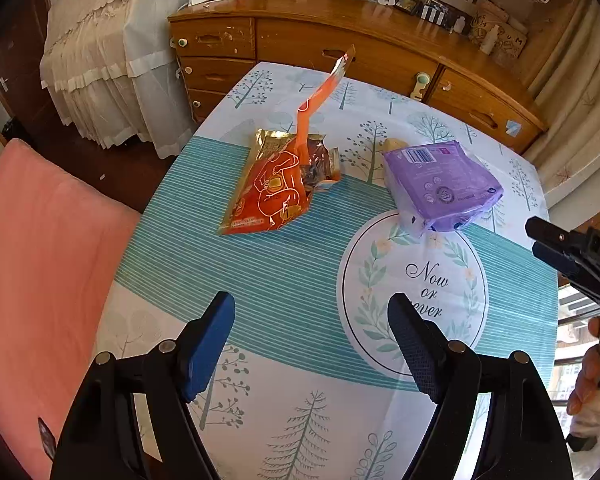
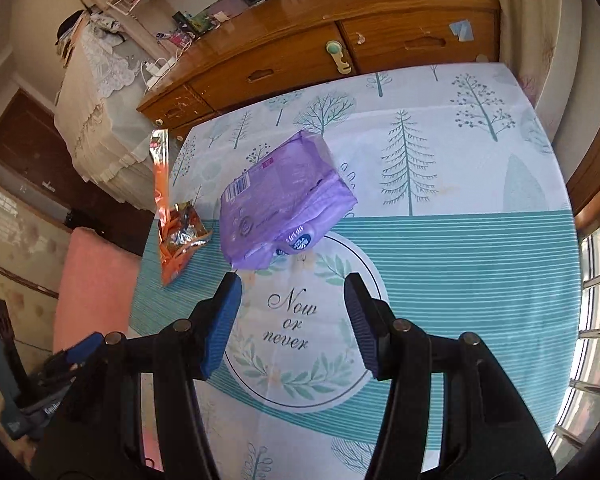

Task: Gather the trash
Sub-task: 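Grasp the orange snack wrapper with the left tool while the right tool grasps the purple tissue pack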

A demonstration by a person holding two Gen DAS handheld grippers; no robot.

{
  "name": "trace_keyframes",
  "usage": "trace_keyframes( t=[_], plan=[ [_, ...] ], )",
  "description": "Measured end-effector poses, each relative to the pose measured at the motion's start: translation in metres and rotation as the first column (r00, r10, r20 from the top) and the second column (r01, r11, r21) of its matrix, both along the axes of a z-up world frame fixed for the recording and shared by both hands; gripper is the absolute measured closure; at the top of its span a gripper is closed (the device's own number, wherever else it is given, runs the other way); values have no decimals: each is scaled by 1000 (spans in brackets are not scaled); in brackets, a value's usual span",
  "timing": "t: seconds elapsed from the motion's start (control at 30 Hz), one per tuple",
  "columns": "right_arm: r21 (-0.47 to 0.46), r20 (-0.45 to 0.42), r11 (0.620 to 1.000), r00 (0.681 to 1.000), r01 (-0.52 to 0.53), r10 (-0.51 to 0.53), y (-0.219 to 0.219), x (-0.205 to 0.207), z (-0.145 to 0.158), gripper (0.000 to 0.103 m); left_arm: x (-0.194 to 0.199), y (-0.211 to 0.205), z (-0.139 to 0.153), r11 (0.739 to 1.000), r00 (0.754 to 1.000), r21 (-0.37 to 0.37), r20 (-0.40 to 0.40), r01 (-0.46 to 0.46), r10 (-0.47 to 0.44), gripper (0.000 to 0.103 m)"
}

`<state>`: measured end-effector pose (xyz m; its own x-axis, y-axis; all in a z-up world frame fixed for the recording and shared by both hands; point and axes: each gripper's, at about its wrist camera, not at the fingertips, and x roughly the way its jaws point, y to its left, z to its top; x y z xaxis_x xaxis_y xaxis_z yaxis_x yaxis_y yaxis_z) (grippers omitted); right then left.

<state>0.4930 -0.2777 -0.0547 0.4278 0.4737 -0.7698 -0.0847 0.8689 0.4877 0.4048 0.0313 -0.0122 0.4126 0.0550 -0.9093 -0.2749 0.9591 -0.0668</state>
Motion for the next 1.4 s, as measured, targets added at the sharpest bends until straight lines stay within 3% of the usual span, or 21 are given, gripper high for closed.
trace_keyframes(
  t=[0.13,0.27,0.67,0.77,0.9,1.07,1.17,1.27,1.37,1.4],
  plan=[
    [67,-67,997,997,36,-32,2,38,-21,27,15,2,-9,1000,1000,16,-22,-18,18,22],
    [101,-106,993,993,61,-51,16,66,-41,23,24,11,-12,999,998,10,-28,-49,49,22],
    [154,-213,981,973,121,-87,41,119,-102,22,72,48,-15,994,994,-53,-38,-100,98,22],
    [175,-225,977,971,121,-80,42,127,-112,25,95,53,-24,994,993,-23,-61,-103,101,22],
    [184,-218,978,974,98,-56,43,133,-116,38,127,59,-43,995,989,-8,-106,-104,103,22],
    [194,-213,977,976,83,-41,38,133,-112,38,155,49,-65,1000,986,5,-168,10,-9,22],
    [198,-217,977,976,77,-33,35,130,-111,38,163,40,-79,996,974,54,-219,76,-62,22],
    [202,-220,976,975,75,-29,32,128,-112,38,169,36,-90,986,965,135,-256,93,-56,22],
    [197,-222,978,975,67,-22,30,128,-113,38,174,36,-101,983,960,161,-278,87,-39,24],
    [196,-221,979,975,62,-18,31,128,-114,38,176,35,-106,982,958,166,-284,87,-37,29]
  ],
)
